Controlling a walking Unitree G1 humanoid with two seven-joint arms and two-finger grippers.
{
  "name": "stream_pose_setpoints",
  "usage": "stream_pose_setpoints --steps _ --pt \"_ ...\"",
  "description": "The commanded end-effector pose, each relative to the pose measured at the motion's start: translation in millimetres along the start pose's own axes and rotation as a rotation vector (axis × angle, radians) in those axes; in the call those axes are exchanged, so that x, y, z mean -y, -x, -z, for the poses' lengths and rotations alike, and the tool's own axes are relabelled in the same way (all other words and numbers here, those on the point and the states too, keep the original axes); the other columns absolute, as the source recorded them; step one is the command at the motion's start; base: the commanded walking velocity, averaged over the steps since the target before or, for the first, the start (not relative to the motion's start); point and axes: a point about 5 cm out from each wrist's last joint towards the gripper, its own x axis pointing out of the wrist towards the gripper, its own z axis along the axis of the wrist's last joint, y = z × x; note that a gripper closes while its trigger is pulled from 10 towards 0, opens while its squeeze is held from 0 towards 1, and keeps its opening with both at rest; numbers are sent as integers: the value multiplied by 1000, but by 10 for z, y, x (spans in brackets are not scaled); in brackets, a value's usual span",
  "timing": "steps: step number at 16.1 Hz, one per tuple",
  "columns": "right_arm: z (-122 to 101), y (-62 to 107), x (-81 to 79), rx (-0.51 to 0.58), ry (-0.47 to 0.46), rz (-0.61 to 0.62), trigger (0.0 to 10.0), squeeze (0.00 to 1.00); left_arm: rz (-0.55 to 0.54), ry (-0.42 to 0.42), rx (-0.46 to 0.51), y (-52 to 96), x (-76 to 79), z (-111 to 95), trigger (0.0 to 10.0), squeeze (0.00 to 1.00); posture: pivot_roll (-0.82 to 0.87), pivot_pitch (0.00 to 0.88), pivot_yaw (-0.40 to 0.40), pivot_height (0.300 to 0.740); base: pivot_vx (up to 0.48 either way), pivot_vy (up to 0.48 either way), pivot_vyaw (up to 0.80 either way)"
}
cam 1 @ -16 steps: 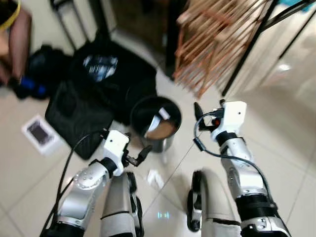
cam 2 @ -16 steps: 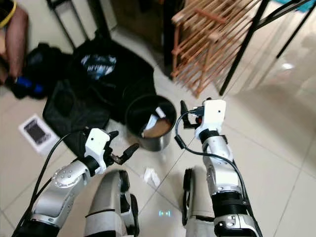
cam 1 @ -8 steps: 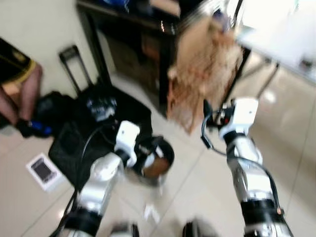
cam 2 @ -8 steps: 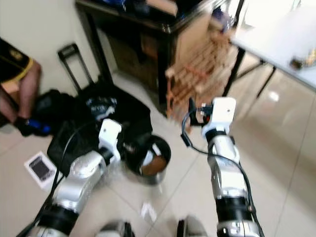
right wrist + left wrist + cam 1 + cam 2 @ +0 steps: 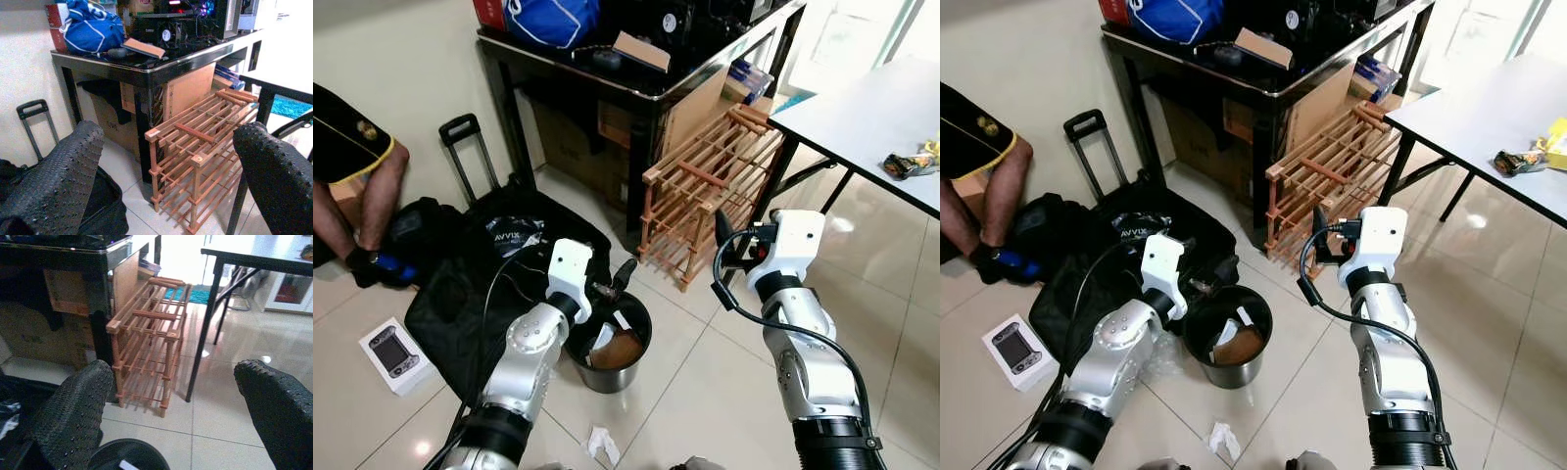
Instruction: Picking trash to rubbish bin
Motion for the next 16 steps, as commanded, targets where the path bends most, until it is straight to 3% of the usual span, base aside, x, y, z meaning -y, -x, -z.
stream_pose_setpoints --steps 1,5,16 --pt "-60 -3 -23 13 -10 6 10000 0 -18 -13 27 -61 -19 -85 10000 0 -47 31 -1 740 0 0 0" --pt "-50 -2 -8 -7 -16 27 10000 0 -47 -14 38 -128 -30 -150 10000 0 -52 26 1 740 0 0 -134" --pt "-52 -31 -19 -23 -4 39 10000 0 -37 -20 38 -171 39 -132 10000 0 -53 21 -2 740 0 0 -800"
